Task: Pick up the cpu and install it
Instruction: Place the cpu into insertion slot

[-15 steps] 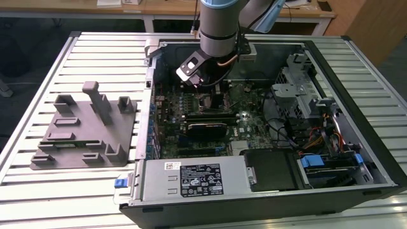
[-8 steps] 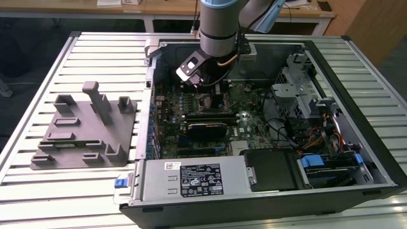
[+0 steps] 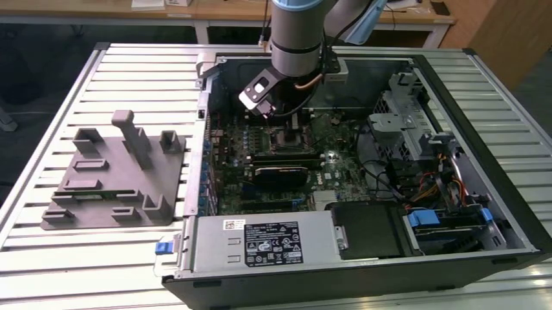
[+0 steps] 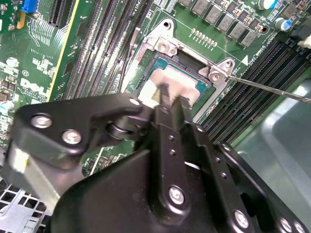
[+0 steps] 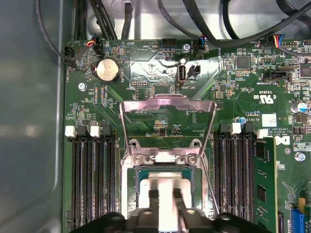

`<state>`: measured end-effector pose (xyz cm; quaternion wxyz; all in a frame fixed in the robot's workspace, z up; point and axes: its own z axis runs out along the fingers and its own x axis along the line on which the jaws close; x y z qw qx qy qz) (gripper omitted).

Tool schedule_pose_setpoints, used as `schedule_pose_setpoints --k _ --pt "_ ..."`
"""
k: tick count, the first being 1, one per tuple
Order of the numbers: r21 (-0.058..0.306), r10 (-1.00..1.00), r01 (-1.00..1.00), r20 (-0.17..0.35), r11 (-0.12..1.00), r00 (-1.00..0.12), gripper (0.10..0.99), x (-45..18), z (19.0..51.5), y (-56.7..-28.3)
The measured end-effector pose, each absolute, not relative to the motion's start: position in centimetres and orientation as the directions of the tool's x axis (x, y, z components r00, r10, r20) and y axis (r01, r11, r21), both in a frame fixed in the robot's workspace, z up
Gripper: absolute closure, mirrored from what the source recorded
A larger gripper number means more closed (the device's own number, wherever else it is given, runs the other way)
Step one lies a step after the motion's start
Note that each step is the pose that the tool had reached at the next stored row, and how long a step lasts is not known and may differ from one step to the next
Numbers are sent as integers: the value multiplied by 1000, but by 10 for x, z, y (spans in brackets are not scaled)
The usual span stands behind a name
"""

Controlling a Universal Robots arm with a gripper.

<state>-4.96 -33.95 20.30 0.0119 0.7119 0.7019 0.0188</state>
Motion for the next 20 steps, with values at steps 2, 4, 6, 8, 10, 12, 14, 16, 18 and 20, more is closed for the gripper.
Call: schedule_pose_setpoints --k 2,4,6,8,10,12,14,16,18,20 --pt "43 1000 999 10 -14 14 910 -50 203 -340" --pt "43 1000 999 10 -14 14 969 -50 203 -340" --pt "43 1000 999 10 -14 14 980 -50 203 -340" --pt "43 1000 999 10 -14 14 980 -50 203 -340" --pt "43 1000 999 10 -14 14 980 -50 203 -340" --pt "43 1000 999 10 -15 15 980 -51 203 -340" --pt "43 1000 999 10 -16 16 980 -51 202 -340" --pt "43 1000 999 10 -16 16 980 -52 201 -340" --pt "43 1000 999 10 -16 16 980 -52 201 -340" --pt "43 1000 999 11 -16 16 980 -52 200 -339"
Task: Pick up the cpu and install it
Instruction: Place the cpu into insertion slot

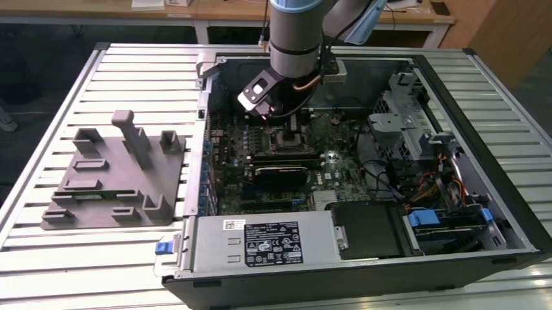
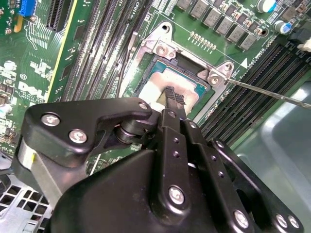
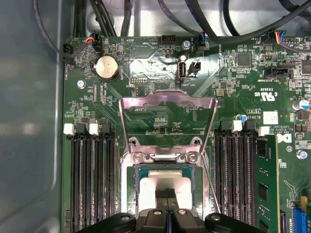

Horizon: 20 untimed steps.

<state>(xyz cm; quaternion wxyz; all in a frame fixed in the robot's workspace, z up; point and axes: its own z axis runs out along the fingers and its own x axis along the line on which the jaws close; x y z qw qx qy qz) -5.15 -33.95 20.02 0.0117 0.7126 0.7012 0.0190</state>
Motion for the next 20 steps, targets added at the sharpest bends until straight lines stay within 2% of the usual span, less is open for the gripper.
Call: schedule_pose_setpoints --k 20 --pt "44 1000 999 11 -16 16 980 -51 201 -339"
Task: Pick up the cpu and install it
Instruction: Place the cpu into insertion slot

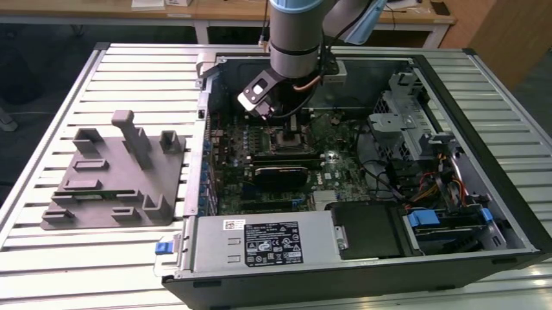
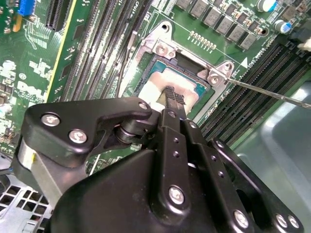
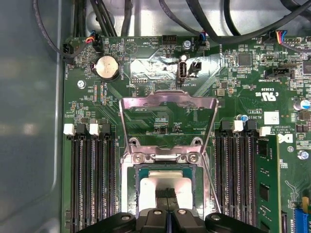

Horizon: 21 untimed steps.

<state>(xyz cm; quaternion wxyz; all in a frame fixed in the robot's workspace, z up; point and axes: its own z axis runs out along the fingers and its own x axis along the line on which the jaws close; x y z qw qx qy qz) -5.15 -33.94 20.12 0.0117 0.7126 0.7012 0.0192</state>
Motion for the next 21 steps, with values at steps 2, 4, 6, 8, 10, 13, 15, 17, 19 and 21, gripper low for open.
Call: schedule_pose_setpoints --k 2,4,6,8,10,13,15,17,19,21 --pt "43 1000 999 11 -16 16 980 -52 205 -340" --pt "43 1000 999 10 -16 16 980 -52 211 -340" --pt "43 1000 999 10 -16 16 980 -52 217 -340" --pt "43 1000 999 10 -16 16 980 -52 224 -340" --pt "43 1000 999 10 -16 16 980 -52 230 -340" --pt "43 1000 999 10 -16 16 980 -52 239 -340" --pt "43 1000 999 10 -16 16 980 -52 244 -340" --pt "44 1000 999 10 -16 16 980 -52 248 -340" --pt "44 1000 999 11 -16 16 980 -51 248 -340" --pt "44 1000 999 10 -16 16 980 -50 248 -340"
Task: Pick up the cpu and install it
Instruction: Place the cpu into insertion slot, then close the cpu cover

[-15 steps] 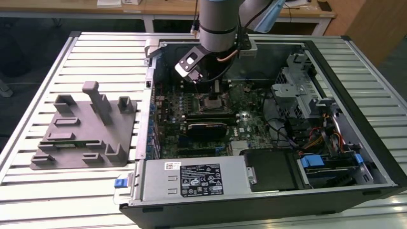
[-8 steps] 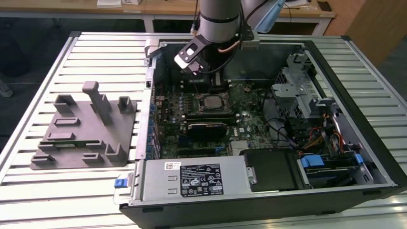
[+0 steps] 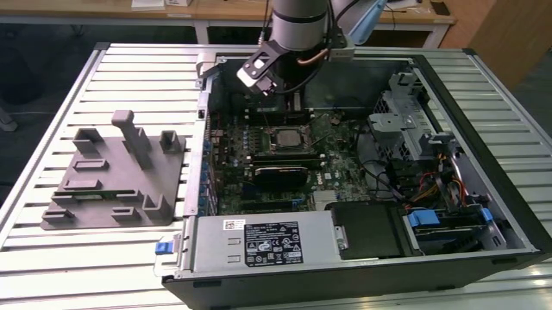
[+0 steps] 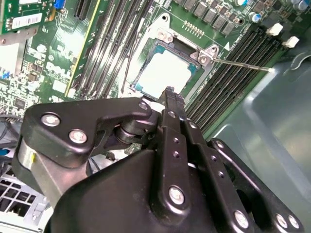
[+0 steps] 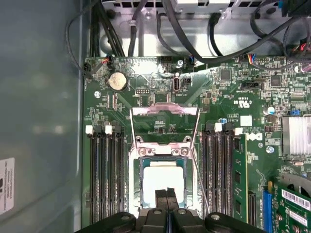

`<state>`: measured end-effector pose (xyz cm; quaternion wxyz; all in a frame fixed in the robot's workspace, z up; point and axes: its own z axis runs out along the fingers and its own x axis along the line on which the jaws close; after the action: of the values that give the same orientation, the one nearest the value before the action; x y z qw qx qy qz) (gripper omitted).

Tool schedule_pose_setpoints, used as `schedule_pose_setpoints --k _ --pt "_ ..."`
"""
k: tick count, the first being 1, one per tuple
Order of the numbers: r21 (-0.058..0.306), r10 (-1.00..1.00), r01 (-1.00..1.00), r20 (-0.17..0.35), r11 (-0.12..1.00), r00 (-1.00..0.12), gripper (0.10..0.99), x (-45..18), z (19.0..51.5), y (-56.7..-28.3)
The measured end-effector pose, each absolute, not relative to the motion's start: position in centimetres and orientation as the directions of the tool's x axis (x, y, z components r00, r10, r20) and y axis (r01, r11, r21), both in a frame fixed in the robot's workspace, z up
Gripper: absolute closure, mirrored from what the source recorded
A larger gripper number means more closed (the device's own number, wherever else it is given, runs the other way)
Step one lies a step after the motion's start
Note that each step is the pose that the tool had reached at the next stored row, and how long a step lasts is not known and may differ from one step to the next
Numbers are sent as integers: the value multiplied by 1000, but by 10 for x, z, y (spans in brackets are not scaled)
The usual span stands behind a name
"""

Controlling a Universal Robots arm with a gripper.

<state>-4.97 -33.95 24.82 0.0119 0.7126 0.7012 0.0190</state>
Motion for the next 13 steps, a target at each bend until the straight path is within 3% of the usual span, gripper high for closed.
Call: schedule_pose_setpoints --k 13 --pt "44 1000 999 10 -16 16 980 -49 248 -339"
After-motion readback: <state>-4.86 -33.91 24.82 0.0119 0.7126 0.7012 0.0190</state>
